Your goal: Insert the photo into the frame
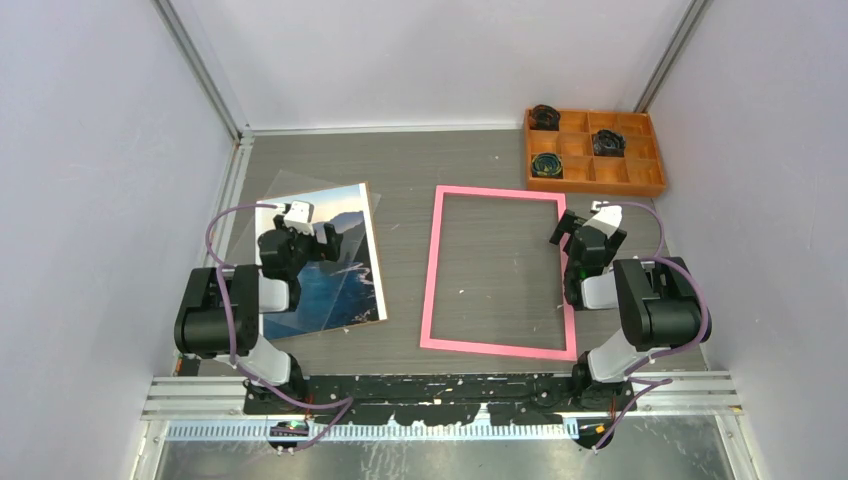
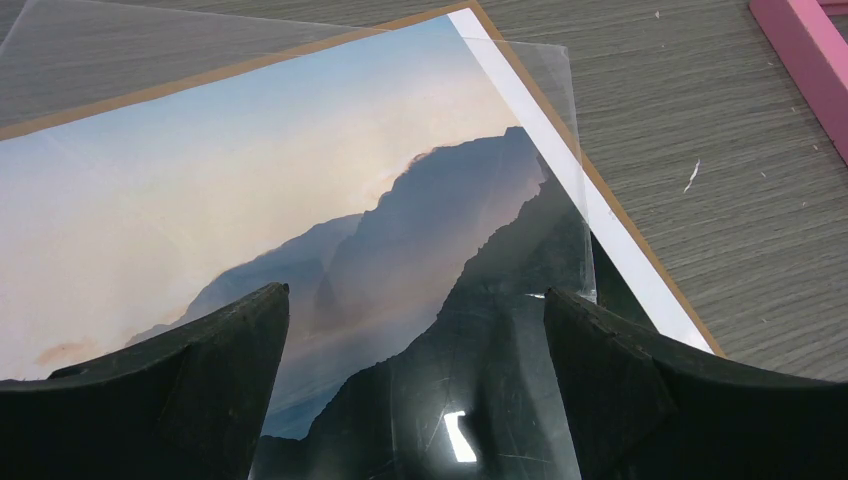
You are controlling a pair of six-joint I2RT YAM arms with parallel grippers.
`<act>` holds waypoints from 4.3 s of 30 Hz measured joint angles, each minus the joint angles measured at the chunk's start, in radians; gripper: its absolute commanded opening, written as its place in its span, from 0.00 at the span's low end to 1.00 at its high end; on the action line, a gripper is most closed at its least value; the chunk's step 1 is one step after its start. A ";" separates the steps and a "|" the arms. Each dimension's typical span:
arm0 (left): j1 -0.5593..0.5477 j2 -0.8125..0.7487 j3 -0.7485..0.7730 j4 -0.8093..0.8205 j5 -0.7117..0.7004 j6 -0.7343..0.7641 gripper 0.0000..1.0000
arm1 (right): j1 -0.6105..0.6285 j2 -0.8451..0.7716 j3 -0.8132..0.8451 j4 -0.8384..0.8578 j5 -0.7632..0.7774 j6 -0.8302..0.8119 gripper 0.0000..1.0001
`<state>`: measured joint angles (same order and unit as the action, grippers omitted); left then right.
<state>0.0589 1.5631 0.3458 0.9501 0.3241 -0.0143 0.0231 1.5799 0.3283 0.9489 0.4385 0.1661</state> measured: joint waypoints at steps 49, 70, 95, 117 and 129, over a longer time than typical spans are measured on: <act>0.114 -0.126 0.850 -1.730 0.061 0.102 0.99 | 0.746 0.365 1.196 -1.608 -0.025 0.580 1.00; 0.098 -0.130 0.867 -1.855 0.066 0.127 1.00 | 0.806 0.506 1.197 -1.601 -0.107 0.560 0.47; 0.026 -0.100 0.869 -1.905 0.008 0.180 1.00 | 0.858 0.410 1.470 -1.673 -0.332 0.775 0.01; 0.026 -0.136 0.869 -1.902 0.015 0.155 1.00 | 0.785 0.328 1.423 -0.977 -0.824 1.196 0.01; 0.026 -0.137 0.869 -1.885 0.011 0.149 1.00 | 0.672 0.323 1.266 -0.431 -1.008 1.481 0.01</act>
<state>0.0853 1.4265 1.2144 -0.9352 0.3351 0.1349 0.6952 1.9034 1.5944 0.5175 -0.5694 1.6470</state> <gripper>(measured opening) 0.996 0.294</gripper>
